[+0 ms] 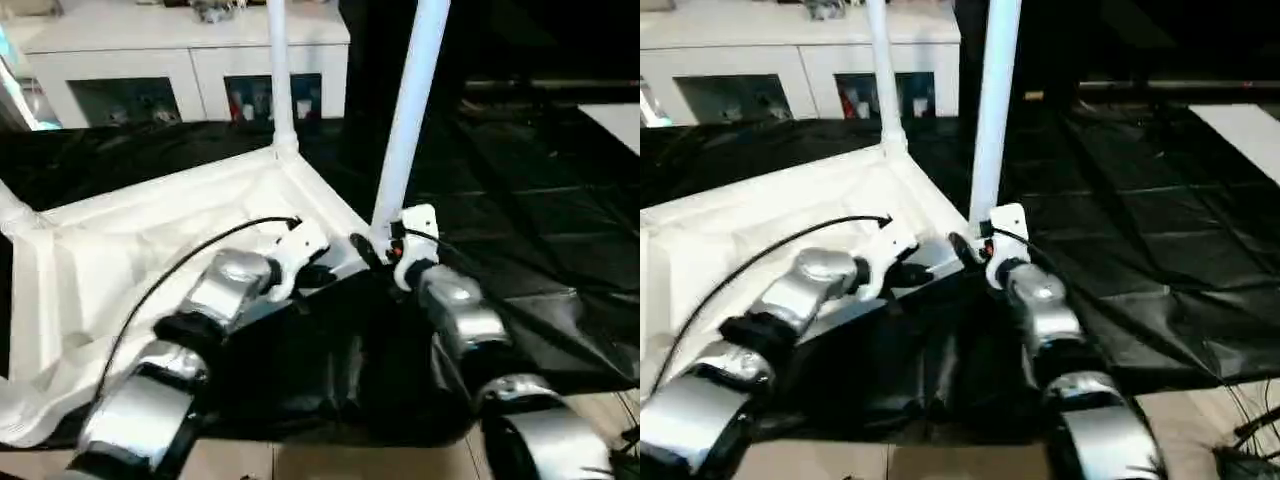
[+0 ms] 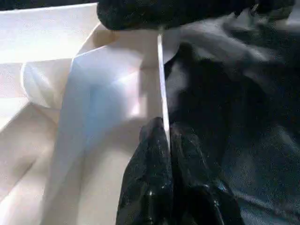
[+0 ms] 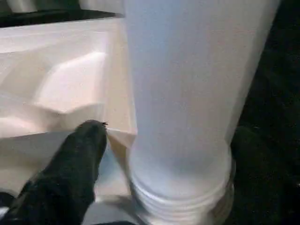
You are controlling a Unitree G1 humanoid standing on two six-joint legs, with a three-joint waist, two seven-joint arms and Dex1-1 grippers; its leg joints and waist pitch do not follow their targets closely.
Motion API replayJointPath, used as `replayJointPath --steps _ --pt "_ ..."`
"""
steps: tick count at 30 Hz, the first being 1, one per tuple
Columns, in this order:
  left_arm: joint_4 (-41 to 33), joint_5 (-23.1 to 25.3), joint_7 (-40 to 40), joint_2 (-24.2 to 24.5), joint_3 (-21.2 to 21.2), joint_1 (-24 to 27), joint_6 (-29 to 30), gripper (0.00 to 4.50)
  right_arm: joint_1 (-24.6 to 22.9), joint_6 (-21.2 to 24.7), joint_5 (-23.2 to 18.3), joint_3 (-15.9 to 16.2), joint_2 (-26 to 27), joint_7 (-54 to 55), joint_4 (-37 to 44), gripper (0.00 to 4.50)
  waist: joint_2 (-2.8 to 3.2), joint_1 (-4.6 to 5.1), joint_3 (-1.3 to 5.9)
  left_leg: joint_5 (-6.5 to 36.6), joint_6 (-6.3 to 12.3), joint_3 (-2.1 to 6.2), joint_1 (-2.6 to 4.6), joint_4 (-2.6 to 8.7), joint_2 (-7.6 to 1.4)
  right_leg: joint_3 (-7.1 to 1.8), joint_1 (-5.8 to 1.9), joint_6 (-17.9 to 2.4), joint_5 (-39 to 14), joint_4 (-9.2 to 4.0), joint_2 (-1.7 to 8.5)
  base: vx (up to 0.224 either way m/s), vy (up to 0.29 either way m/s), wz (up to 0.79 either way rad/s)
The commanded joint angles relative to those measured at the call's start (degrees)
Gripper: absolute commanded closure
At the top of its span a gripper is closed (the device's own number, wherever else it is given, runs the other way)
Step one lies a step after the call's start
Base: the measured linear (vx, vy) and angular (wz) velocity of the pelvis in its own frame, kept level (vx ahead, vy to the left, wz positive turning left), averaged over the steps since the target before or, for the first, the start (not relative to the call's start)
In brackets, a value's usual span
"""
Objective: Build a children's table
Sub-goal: Rotate leg to tighten
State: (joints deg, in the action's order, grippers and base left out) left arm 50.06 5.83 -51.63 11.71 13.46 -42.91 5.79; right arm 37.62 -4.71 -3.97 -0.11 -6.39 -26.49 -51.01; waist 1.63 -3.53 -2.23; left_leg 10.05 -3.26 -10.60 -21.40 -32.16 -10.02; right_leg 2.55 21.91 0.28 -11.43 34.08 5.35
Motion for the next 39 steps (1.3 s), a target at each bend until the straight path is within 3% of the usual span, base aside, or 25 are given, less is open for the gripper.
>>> replayJointPath --steps 1,3,5,8,9,10,11,13,16,17,20,24,27,29,39 --pt "0.3 -0.9 -5.1 1.6 1.1 3.3 -1.1 4.50 -1.4 1.0 1.3 3.6 -3.4 -9.7 5.0 0.06 -0.95 -0.70 2.94 11.8 5.52 0.91 0.33 3.62 -3.05 -2.00 -1.83 -12.2 -9.9 -4.26 3.57 0.062 -0.021 0.00" --pt "-2.4 -2.9 -9.9 3.0 0.6 5.0 -1.7 4.50 -2.9 -0.6 3.3 6.3 -6.9 -14.4 7.1 0.06 -0.91 -0.97 3.20 6.9 6.93 0.79 0.02 3.11 -3.13 -1.71 -2.18 -14.4 -2.5 -3.23 3.29 0.065 -0.019 -0.01" --pt "-5.0 -3.9 -13.0 4.3 0.9 6.2 -1.1 4.50 -3.5 -0.9 2.9 6.7 -8.6 -17.4 8.2 0.06 -0.89 -1.09 3.34 5.1 7.59 0.67 0.06 2.82 -3.13 -1.65 -2.30 -15.6 1.3 -2.73 3.20 0.035 -0.001 -0.02" --pt "-9.7 -5.1 -18.3 6.8 2.5 8.4 0.0 4.50 -4.3 -1.0 0.5 6.6 -10.4 -22.6 10.2 0.06 -0.94 -1.61 3.85 2.1 10.13 0.41 0.05 1.98 -3.01 -1.60 -2.48 -17.1 9.7 -1.55 3.00 0.069 0.010 -0.02" --pt "-10.0 -5.2 -18.6 7.0 2.6 8.5 0.1 4.50 -4.4 -0.9 0.4 6.6 -10.5 -22.9 10.4 0.06 -0.94 -1.61 3.85 2.1 10.13 0.41 0.05 1.98 -3.01 -1.60 -2.48 -17.1 9.7 -1.55 3.00 0.000 0.000 0.00" --pt "-12.6 -5.8 -21.2 8.2 2.9 9.6 1.0 4.50 -5.4 0.1 -1.0 6.8 -11.6 -26.7 12.5 0.06 -0.91 -1.79 4.46 -2.3 12.20 0.43 -0.15 1.22 -3.02 -1.53 -2.34 -17.6 16.7 -0.61 2.70 0.000 0.000 0.00" --pt "-13.6 -6.1 -22.1 8.7 2.9 10.0 1.5 4.50 -6.0 0.4 -1.4 7.2 -12.2 -28.6 13.6 0.06 -1.01 -2.06 4.29 -3.2 13.31 0.26 -0.26 0.89 -2.94 -1.50 -1.93 -17.7 18.9 -0.40 2.51 0.000 0.000 0.00" --pt "-14.0 -6.2 -22.9 9.1 2.9 10.1 1.8 4.50 -6.6 0.6 -1.8 7.8 -12.8 -30.6 14.5 0.06 -0.81 -2.14 4.05 -1.3 13.26 0.33 -0.30 0.98 -3.17 -1.33 -1.65 -17.7 15.6 -0.59 2.62 0.000 0.000 0.00" --pt "-14.9 -6.5 -24.4 10.1 2.9 10.2 2.9 4.50 -7.9 1.4 -2.6 8.9 -14.1 -34.4 16.7 0.06 -0.79 -2.12 3.58 3.1 11.50 0.36 -0.29 1.39 -3.40 -1.40 -1.52 -17.4 7.4 -1.17 2.73 -0.017 0.006 0.00" --pt "-15.2 -6.6 -25.0 10.4 2.9 10.1 3.4 4.50 -8.2 1.6 -2.9 9.3 -14.6 -36.3 17.2 0.06 -0.67 -1.97 3.35 6.6 9.45 0.39 -0.09 1.82 -3.53 -1.53 -1.39 -16.9 1.2 -1.69 2.82 0.000 0.000 0.00" --pt "-15.8 -6.9 -25.7 10.8 3.0 10.1 4.3 4.50 -8.5 1.8 -3.0 9.9 -15.3 -38.8 17.5 0.06 -0.57 -1.80 3.05 11.3 6.49 0.41 0.21 2.39 -3.60 -1.78 -1.25 -16.0 -5.2 -2.41 2.88 0.000 0.000 0.00" --pt "-17.6 -7.3 -26.2 11.1 3.4 10.5 5.6 4.50 -8.5 2.6 -3.3 9.9 -15.6 -40.6 17.7 0.23 -0.58 -1.69 3.18 10.7 5.50 0.32 0.19 2.33 -3.52 -1.92 -1.27 -15.8 -4.0 -2.28 2.92 0.000 0.000 0.00" --pt "-17.7 -7.2 -26.4 11.0 3.5 10.5 5.9 4.50 -8.6 3.7 -3.9 10.1 -15.9 -41.6 18.1 0.52 -0.67 -1.83 3.45 8.0 6.40 0.27 0.08 1.96 -3.41 -1.91 -1.46 -16.2 -0.2 -1.88 2.97 0.000 0.000 0.00" --pt "-17.8 -7.2 -26.3 11.0 3.4 10.5 6.1 4.50 -8.6 4.2 -4.1 10.1 -15.9 -41.9 18.1 0.70 -0.63 -2.07 3.63 5.5 7.94 0.17 -0.08 1.54 -3.23 -1.75 -1.49 -16.8 4.0 -1.46 2.85 0.000 0.000 0.00" --pt "-18.5 -7.2 -26.5 11.4 3.8 10.9 6.9 4.50 -8.7 4.5 -3.0 10.6 -15.6 -42.7 17.2 1.54 -0.59 -2.11 3.69 6.0 7.71 0.22 0.02 1.51 -3.30 -1.67 -1.52 -17.0 2.8 -1.46 2.84 0.000 0.000 0.00"
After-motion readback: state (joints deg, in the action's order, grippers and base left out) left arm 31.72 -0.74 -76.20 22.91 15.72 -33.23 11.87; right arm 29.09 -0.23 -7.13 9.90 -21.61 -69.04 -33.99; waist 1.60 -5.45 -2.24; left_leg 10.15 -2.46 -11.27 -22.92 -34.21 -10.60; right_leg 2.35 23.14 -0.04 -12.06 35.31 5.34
